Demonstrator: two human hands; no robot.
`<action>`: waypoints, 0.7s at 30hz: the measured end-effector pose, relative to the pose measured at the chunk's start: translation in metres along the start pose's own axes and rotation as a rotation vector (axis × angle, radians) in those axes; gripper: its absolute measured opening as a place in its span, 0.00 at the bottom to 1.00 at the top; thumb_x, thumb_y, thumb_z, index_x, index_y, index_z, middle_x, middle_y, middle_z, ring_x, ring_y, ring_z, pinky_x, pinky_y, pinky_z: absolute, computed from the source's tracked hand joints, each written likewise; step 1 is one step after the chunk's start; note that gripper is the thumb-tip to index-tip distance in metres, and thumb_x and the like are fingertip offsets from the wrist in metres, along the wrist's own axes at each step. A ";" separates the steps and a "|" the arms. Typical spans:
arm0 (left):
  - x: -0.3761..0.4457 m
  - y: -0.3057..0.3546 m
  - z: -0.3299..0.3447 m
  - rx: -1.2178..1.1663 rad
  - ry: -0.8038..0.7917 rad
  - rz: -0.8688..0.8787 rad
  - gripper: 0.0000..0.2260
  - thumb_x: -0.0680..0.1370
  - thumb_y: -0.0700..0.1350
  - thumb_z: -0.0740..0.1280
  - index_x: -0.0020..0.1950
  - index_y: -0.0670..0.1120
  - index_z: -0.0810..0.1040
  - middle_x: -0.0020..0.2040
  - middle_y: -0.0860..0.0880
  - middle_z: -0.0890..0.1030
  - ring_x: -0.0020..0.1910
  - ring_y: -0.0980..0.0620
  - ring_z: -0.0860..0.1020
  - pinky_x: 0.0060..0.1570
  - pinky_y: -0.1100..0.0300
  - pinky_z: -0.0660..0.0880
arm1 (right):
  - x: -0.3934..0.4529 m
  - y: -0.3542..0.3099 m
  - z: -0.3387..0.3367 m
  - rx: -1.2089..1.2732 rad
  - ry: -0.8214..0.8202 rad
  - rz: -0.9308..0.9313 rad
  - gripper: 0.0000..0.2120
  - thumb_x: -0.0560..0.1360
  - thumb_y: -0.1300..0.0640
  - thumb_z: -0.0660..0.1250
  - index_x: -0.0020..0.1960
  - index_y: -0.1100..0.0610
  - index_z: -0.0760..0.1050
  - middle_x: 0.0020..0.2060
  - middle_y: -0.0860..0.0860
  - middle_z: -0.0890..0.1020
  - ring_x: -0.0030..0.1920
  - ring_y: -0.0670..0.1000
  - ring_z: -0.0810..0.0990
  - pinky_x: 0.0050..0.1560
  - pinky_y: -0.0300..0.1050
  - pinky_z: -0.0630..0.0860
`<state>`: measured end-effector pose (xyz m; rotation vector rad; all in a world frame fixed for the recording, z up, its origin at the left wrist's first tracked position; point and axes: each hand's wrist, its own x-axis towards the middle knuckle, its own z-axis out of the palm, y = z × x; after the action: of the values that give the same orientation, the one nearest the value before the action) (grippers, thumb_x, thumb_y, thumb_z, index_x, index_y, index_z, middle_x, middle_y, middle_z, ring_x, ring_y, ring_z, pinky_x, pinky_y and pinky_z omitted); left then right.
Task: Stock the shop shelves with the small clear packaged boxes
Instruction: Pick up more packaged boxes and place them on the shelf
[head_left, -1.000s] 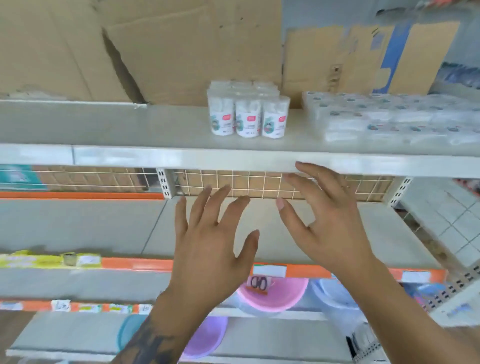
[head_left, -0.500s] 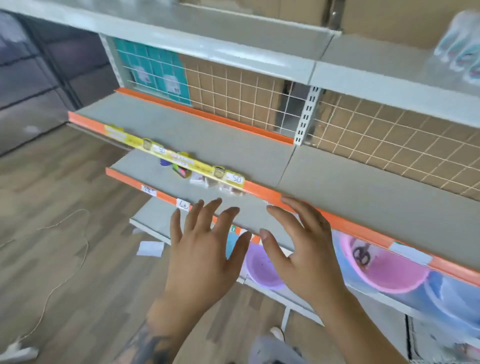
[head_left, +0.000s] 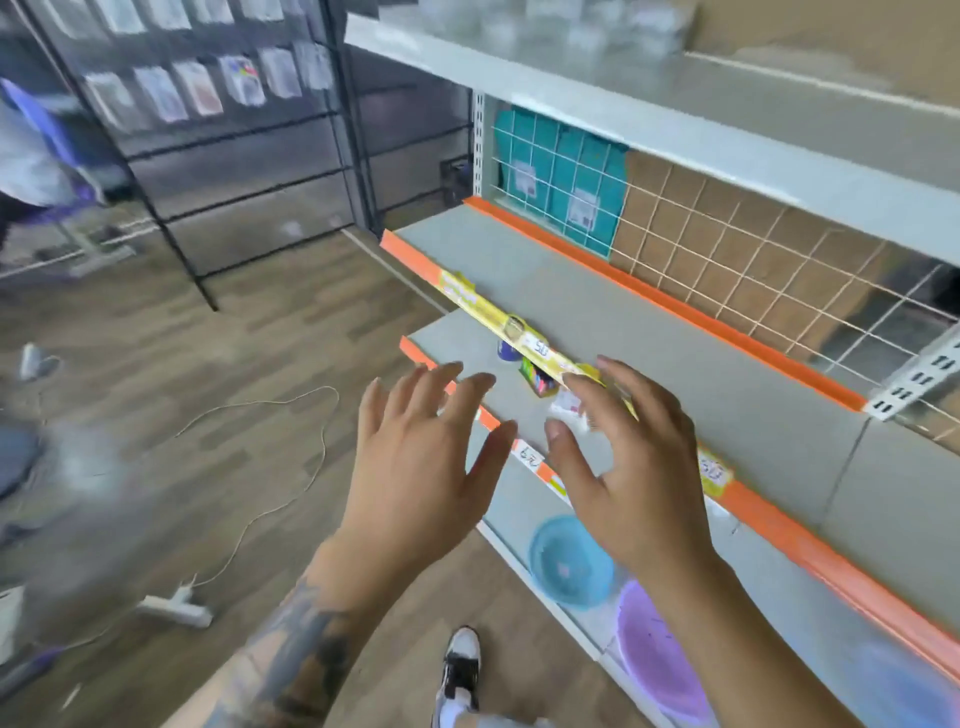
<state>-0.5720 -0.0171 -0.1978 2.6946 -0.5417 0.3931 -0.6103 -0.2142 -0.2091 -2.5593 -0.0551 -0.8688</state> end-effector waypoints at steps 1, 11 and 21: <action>0.016 -0.009 -0.005 -0.003 0.021 0.003 0.21 0.82 0.62 0.56 0.71 0.56 0.73 0.69 0.51 0.76 0.69 0.44 0.73 0.69 0.38 0.65 | 0.018 -0.004 0.010 0.007 0.001 -0.009 0.17 0.79 0.46 0.66 0.64 0.51 0.80 0.68 0.50 0.76 0.67 0.55 0.75 0.65 0.52 0.70; 0.187 -0.065 -0.048 -0.052 0.180 0.092 0.22 0.82 0.63 0.57 0.69 0.53 0.75 0.67 0.49 0.78 0.67 0.43 0.76 0.68 0.42 0.67 | 0.192 -0.023 0.055 -0.039 0.121 -0.096 0.19 0.80 0.44 0.65 0.66 0.52 0.78 0.68 0.52 0.76 0.70 0.56 0.72 0.64 0.53 0.72; 0.335 -0.113 -0.066 -0.106 0.211 0.203 0.23 0.80 0.63 0.59 0.68 0.52 0.76 0.62 0.49 0.80 0.61 0.41 0.77 0.61 0.46 0.71 | 0.330 -0.024 0.077 -0.178 0.140 -0.015 0.19 0.76 0.45 0.66 0.63 0.51 0.79 0.62 0.51 0.78 0.59 0.58 0.78 0.60 0.55 0.75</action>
<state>-0.2405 0.0004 -0.0588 2.4659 -0.7527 0.6749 -0.3060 -0.1935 -0.0597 -2.6557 0.0481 -1.1005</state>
